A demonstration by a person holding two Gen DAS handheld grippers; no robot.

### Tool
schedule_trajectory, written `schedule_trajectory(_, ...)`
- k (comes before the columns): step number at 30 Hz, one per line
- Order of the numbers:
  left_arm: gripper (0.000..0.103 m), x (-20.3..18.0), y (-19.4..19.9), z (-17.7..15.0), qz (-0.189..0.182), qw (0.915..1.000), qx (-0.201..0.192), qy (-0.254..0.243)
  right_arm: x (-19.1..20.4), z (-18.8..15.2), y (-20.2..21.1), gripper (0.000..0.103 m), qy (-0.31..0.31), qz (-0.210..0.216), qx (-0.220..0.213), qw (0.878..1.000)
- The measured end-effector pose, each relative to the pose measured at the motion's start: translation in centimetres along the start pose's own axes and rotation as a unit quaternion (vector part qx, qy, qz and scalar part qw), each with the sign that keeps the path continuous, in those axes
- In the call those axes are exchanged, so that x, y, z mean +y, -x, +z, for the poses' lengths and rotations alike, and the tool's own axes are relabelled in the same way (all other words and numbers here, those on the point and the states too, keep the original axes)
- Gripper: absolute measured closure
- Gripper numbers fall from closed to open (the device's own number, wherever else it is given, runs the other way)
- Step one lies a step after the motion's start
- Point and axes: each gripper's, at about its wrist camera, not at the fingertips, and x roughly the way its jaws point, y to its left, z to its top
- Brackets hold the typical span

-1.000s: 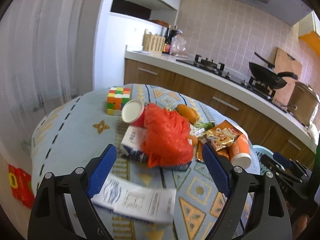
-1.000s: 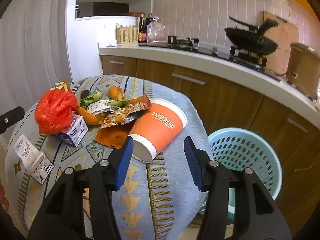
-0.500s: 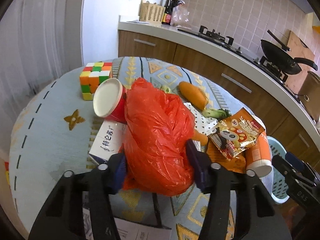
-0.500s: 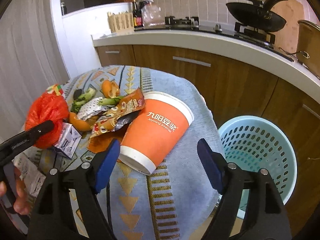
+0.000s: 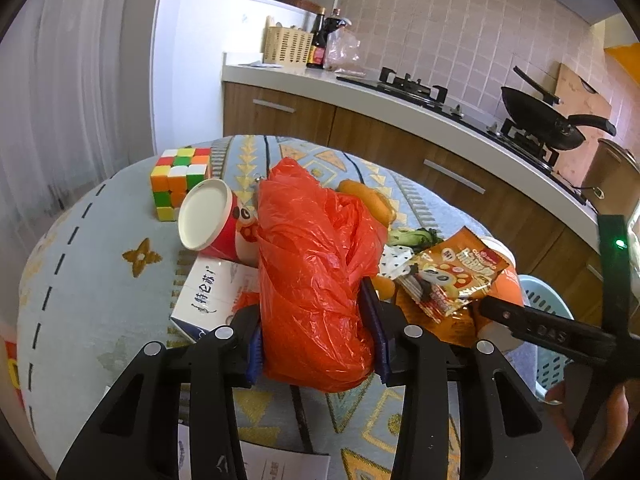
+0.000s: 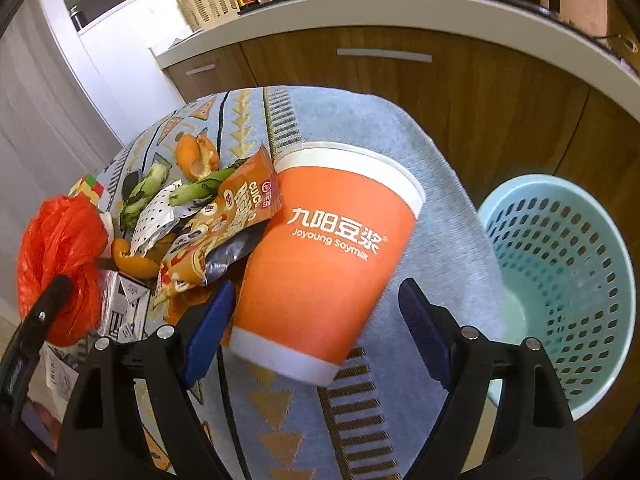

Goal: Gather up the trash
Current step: 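Grasp the red plastic bag with left tool while right tool grasps the orange paper cup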

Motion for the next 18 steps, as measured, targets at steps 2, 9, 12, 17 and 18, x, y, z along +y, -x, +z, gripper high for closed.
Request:
schedule_trajectory(2, 0.064, 0.0, 0.3, 0.0, 0.001, 1.0, -0.003, -0.002, -0.1, 0.1, -0.2, 0.033, -0.002, 0.002, 0.001, 1.0)
schedule_trajectory(9, 0.065, -0.6, 2.1, 0.3, -0.008, 0.9997, -0.021, 0.006, 0.0, -0.3, 1.9, 0.034, 0.014, -0.014, -0.038, 0.999)
schedule_trajectory(12, 0.065, -1.6, 3.0, 0.4, -0.014, 0.9994, -0.032, -0.003, -0.4, -0.3, 3.3, 0.034, 0.017, -0.021, -0.062, 0.998)
schedule_trajectory(17, 0.065, -4.1, 4.2, 0.5, -0.037, 0.9981, -0.047, -0.018, -2.0, -0.3, 5.8, 0.034, 0.013, -0.041, -0.107, 0.993)
schedule_trajectory(18, 0.065, -4.6, 4.3, 0.5, -0.042, 0.9978, -0.047, -0.021, -2.5, -0.4, 6.4, 0.034, 0.009, -0.046, -0.114, 0.992)
